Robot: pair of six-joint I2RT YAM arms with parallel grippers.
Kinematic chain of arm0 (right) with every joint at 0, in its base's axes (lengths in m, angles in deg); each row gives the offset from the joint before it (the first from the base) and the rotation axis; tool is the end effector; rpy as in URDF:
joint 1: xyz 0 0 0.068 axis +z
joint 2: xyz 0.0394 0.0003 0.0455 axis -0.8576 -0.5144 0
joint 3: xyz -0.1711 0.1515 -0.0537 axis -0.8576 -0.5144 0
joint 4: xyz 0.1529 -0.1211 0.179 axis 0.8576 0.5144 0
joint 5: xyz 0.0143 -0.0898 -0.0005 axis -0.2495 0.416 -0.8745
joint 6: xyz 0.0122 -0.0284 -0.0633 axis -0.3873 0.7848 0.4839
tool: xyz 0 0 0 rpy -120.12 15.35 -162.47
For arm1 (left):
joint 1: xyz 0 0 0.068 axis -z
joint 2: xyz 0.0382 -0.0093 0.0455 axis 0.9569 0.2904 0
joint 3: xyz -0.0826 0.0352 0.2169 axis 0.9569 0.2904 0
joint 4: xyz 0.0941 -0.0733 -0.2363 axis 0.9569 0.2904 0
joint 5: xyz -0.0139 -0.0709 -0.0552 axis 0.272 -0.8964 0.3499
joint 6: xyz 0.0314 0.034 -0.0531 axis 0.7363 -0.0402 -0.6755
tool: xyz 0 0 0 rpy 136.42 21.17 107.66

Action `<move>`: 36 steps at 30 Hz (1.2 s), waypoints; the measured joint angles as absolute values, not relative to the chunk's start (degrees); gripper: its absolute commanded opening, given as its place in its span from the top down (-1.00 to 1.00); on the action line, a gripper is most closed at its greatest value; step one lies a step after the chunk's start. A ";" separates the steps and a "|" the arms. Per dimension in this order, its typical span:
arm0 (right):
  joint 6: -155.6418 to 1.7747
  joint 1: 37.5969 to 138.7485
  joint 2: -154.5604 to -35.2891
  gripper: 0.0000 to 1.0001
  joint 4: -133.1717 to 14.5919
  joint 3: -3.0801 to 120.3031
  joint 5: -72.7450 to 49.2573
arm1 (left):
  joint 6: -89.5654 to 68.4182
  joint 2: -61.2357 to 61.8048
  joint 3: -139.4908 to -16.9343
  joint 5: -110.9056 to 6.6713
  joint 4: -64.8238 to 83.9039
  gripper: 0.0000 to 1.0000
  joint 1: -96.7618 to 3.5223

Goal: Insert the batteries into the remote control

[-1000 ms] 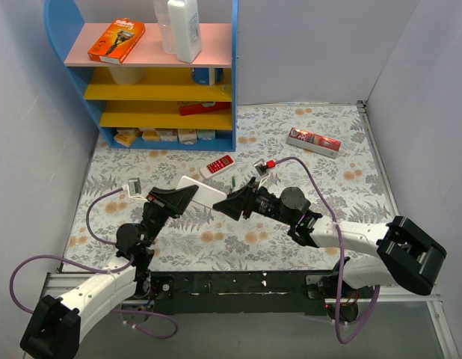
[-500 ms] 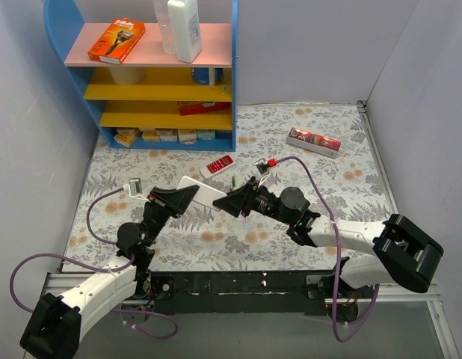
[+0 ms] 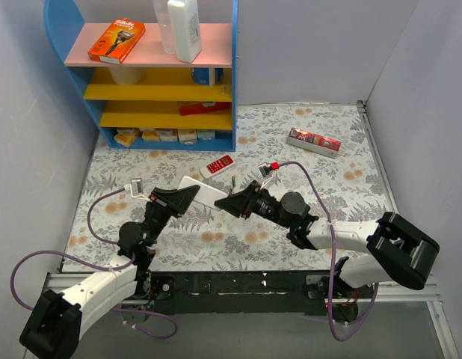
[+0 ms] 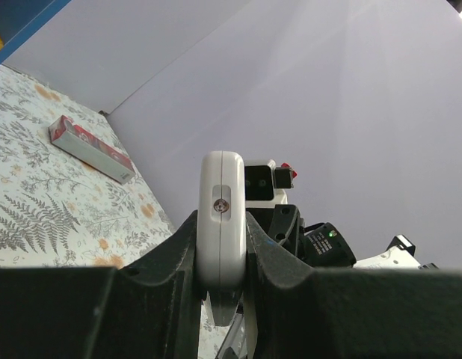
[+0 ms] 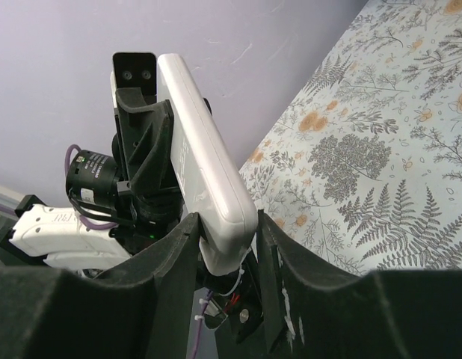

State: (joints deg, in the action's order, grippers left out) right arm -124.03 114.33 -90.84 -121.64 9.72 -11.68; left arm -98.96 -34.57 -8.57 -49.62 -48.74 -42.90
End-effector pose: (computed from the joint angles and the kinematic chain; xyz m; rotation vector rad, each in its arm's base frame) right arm 0.1663 0.2535 0.2057 -0.1477 1.5855 1.6443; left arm 0.1730 -0.1076 0.2035 -0.7437 1.2589 -2.0049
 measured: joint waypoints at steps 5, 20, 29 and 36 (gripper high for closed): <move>-125.91 114.27 -90.77 0.19 -124.31 6.57 -10.30 | -98.89 -34.43 -8.28 -49.18 -48.34 1.00 -42.88; -126.94 113.00 -88.63 -0.40 -124.70 2.90 -9.38 | -99.15 -31.48 -8.26 -48.85 -51.12 1.00 -42.88; -125.65 112.72 -88.61 -0.34 -122.67 5.11 -9.62 | -99.15 -28.07 -8.26 -48.63 -52.65 1.00 -42.33; -125.21 112.69 -90.40 -0.08 -121.75 8.95 -9.36 | -99.13 -27.59 -8.26 -47.82 -52.65 1.00 -41.57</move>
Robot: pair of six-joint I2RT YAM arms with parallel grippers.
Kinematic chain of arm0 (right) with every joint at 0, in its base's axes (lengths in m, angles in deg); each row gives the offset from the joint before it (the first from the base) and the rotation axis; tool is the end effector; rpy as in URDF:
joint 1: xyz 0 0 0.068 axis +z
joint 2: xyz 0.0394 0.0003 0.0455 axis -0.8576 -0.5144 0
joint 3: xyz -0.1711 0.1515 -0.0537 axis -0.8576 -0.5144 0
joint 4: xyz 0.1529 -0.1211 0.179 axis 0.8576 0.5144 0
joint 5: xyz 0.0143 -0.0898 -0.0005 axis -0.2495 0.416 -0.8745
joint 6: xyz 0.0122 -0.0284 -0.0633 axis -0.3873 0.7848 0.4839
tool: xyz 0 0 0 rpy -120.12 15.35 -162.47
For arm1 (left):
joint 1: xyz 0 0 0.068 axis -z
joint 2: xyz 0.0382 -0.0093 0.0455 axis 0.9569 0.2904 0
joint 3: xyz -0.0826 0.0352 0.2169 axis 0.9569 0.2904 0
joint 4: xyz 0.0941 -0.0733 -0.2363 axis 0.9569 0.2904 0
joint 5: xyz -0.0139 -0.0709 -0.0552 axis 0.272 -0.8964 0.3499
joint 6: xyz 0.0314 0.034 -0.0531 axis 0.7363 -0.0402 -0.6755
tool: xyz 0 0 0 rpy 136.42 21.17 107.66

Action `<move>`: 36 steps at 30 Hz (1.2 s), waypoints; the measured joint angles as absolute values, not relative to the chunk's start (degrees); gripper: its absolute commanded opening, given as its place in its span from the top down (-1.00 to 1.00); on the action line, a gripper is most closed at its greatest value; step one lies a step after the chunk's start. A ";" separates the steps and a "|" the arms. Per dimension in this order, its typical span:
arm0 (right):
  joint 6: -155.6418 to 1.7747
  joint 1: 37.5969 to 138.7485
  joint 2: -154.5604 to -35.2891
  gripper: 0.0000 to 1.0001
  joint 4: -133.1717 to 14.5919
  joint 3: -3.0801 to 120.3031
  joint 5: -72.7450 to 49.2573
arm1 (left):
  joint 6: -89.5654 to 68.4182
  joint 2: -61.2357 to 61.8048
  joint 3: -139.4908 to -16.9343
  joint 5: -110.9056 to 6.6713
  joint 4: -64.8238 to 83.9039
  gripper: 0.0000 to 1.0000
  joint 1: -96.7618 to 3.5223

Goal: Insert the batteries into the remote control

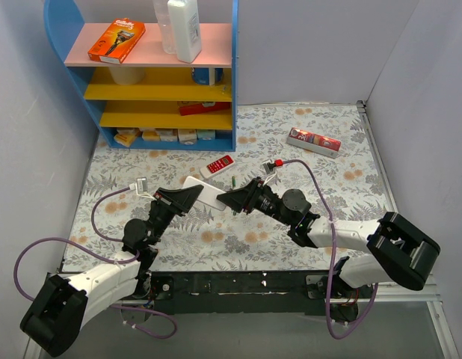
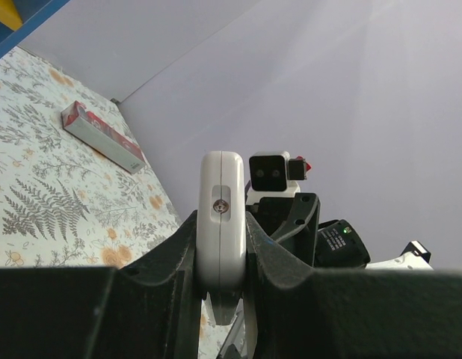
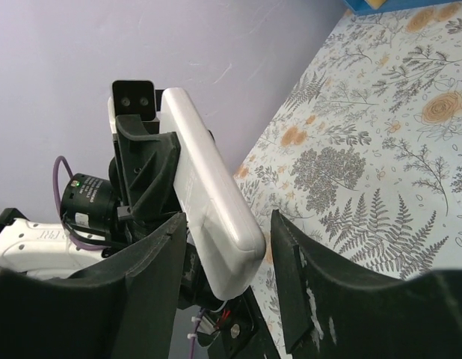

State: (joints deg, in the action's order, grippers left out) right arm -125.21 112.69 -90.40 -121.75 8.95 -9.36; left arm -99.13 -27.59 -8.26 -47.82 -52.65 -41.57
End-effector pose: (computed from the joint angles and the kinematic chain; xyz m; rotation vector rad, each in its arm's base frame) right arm 0.1741 0.2454 0.2036 -0.0687 1.5844 1.6113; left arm 0.1770 -0.1135 0.1873 -0.8005 1.3057 -1.9778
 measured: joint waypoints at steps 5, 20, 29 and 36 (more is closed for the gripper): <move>-125.34 112.69 -91.45 -0.01 -119.92 9.19 -9.08 | -98.63 -27.62 -8.26 -47.30 -52.50 1.00 -40.85; -125.82 112.85 -89.57 0.44 -114.95 9.48 -7.50 | -98.28 -27.68 -8.26 -46.23 -50.81 1.00 -40.24; -127.26 113.20 -88.10 0.48 -112.35 9.24 -6.52 | -99.09 -27.77 -8.26 -46.18 -50.31 1.00 -39.89; -128.33 113.46 -87.27 0.49 -112.57 7.95 -6.12 | -100.16 -28.34 -8.26 -46.27 -48.93 1.00 -39.56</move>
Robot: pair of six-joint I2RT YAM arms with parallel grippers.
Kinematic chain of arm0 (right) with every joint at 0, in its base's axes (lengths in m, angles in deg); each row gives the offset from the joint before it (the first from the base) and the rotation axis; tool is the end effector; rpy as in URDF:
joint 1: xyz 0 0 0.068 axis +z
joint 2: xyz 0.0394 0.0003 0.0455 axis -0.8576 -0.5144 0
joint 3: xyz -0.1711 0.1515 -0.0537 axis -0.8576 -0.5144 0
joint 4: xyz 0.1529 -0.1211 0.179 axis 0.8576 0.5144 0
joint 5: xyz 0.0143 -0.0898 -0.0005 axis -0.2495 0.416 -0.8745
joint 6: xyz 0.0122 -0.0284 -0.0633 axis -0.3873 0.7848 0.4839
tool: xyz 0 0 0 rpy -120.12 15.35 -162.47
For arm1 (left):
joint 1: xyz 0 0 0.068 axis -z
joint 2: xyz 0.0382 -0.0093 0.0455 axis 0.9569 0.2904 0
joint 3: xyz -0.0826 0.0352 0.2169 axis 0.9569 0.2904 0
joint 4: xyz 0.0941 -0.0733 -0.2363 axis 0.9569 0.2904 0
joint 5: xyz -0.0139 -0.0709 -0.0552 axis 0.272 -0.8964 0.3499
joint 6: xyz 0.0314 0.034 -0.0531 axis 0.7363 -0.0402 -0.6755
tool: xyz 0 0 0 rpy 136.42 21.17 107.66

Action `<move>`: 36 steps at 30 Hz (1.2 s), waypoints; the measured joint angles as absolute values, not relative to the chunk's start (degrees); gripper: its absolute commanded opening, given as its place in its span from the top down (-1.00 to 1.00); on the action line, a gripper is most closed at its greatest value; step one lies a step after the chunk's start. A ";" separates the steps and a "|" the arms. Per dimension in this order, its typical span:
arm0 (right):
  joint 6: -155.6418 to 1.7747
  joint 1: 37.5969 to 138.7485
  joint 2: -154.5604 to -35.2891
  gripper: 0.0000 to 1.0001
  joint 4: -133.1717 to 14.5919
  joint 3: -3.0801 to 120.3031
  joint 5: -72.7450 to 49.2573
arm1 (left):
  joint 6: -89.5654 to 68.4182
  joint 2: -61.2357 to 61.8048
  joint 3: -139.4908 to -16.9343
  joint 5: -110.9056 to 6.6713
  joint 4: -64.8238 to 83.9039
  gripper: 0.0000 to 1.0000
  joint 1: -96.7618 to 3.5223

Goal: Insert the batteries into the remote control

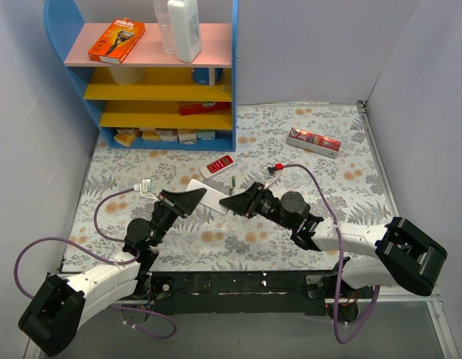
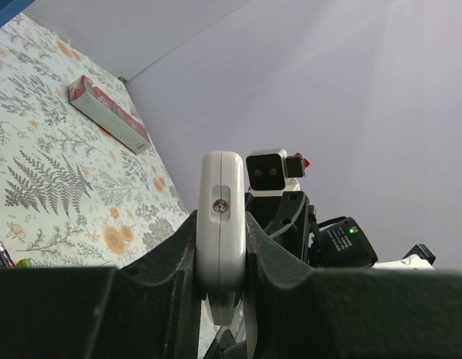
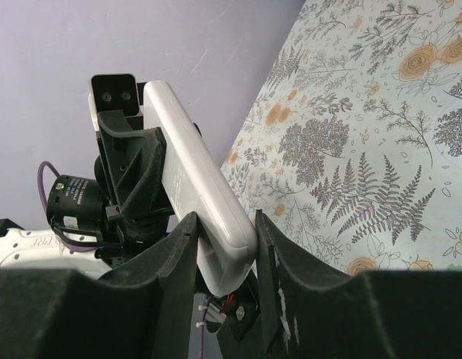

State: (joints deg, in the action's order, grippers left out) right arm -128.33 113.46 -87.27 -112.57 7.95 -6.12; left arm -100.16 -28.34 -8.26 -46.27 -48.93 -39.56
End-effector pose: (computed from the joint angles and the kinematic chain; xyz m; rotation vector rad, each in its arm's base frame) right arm 0.1711 0.2427 0.1922 0.0244 1.7244 1.5616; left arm 0.1752 -0.1193 0.1817 -0.8531 1.3548 -1.9735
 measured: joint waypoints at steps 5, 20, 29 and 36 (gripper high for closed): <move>-128.71 113.52 -86.97 0.51 -112.72 7.49 -6.06 | -100.84 -28.80 -8.24 -46.12 -48.06 1.00 -39.36; -128.75 113.41 -85.48 0.63 -112.59 4.56 -2.67 | -100.62 -31.88 -7.58 -41.70 -43.86 1.00 -39.54; -127.99 112.32 -83.16 0.91 -116.13 0.39 -3.24 | -101.97 -31.86 -7.61 -39.89 -45.52 1.00 -39.58; -127.07 109.81 -77.22 0.97 -113.01 -1.19 -3.41 | -103.00 -31.86 -7.61 -36.46 -44.82 1.00 -39.58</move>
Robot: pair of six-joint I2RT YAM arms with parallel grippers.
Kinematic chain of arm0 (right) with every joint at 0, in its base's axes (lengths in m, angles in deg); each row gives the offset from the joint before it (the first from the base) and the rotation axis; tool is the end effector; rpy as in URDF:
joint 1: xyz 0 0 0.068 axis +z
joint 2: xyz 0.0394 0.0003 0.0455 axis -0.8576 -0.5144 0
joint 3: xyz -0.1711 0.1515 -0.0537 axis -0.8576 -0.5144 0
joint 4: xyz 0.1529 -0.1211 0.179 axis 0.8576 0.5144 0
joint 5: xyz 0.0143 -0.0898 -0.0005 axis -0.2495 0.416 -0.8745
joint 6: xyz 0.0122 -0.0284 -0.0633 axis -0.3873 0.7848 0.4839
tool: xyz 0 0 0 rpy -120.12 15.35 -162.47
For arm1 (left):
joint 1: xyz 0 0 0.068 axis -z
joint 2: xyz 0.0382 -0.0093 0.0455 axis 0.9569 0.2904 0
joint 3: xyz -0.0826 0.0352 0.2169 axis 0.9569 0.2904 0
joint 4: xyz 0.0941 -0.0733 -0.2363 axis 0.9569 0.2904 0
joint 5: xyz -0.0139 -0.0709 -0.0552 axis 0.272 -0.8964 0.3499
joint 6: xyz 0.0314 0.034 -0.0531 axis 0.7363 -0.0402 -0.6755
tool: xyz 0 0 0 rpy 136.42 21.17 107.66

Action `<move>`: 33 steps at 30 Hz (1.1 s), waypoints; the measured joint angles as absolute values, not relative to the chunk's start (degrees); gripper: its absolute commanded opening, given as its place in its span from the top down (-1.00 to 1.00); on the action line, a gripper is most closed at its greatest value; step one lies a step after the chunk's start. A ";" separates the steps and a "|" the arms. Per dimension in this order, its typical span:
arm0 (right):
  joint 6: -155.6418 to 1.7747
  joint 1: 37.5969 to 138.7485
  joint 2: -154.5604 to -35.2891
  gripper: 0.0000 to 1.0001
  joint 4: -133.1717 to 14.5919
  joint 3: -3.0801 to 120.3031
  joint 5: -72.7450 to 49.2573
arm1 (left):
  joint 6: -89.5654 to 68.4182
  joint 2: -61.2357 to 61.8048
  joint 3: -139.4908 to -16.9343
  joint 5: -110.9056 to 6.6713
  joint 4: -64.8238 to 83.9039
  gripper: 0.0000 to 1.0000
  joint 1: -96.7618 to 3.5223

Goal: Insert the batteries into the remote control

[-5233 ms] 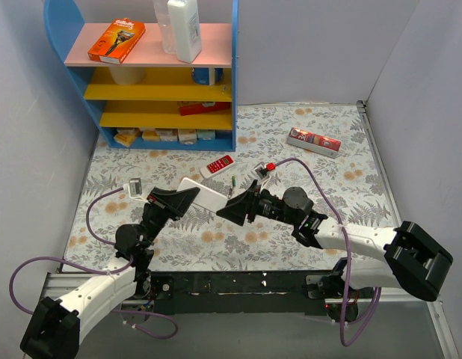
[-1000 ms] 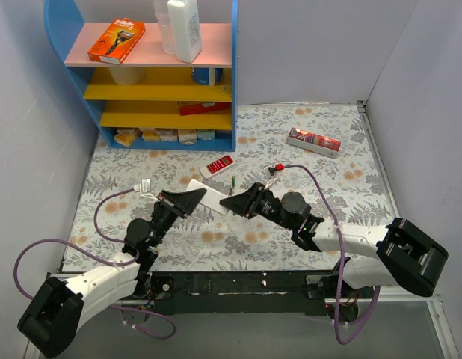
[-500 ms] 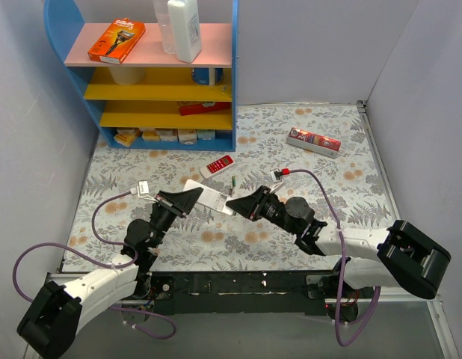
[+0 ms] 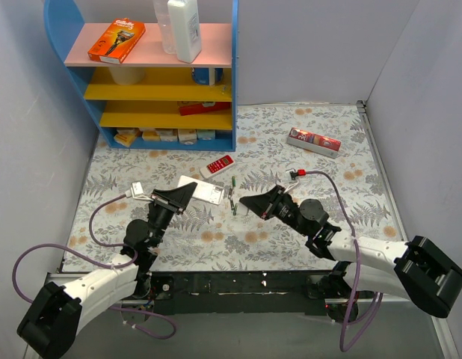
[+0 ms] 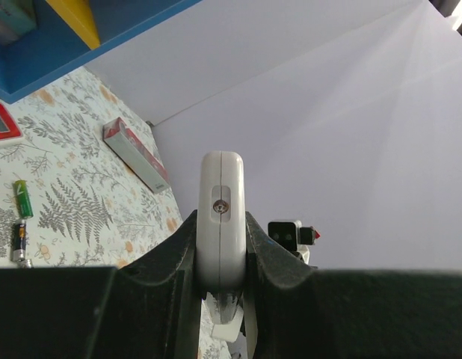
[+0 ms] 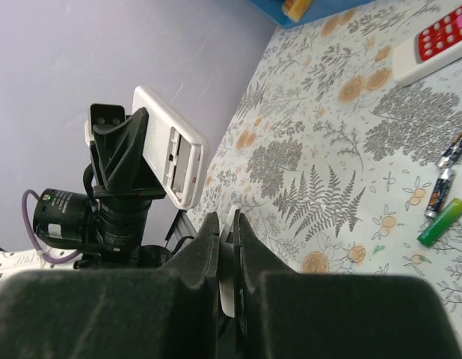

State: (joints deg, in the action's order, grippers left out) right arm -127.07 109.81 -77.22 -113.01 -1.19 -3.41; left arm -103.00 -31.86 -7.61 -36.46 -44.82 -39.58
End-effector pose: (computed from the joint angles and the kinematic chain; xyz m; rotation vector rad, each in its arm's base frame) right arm 0.1665 0.2029 0.1841 0.1011 1.6656 1.4796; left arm 0.1781 -0.1093 0.1802 -1.0317 1.2284 -1.8965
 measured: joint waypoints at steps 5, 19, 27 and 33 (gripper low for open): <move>-126.56 104.28 -75.12 0.97 -110.10 -3.15 -4.59 | -103.22 -33.39 -7.61 -34.60 -41.24 1.00 -39.58; -124.62 93.04 -92.65 0.97 -104.99 -2.85 -15.02 | -100.84 -46.83 -7.61 -34.07 -28.32 1.00 -39.58; -125.62 90.79 -102.27 0.95 -107.65 -1.84 -20.46 | -100.03 -45.49 -7.61 -33.73 -25.59 1.00 -39.58; -125.43 89.31 -103.69 0.76 -108.16 -1.38 -22.60 | -99.77 -43.33 -7.61 -33.44 -25.81 1.00 -39.58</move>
State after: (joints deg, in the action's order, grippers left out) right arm -125.43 89.31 -103.69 -108.16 -1.38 -22.60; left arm -99.77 -43.33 -7.61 -33.44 -25.81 -39.58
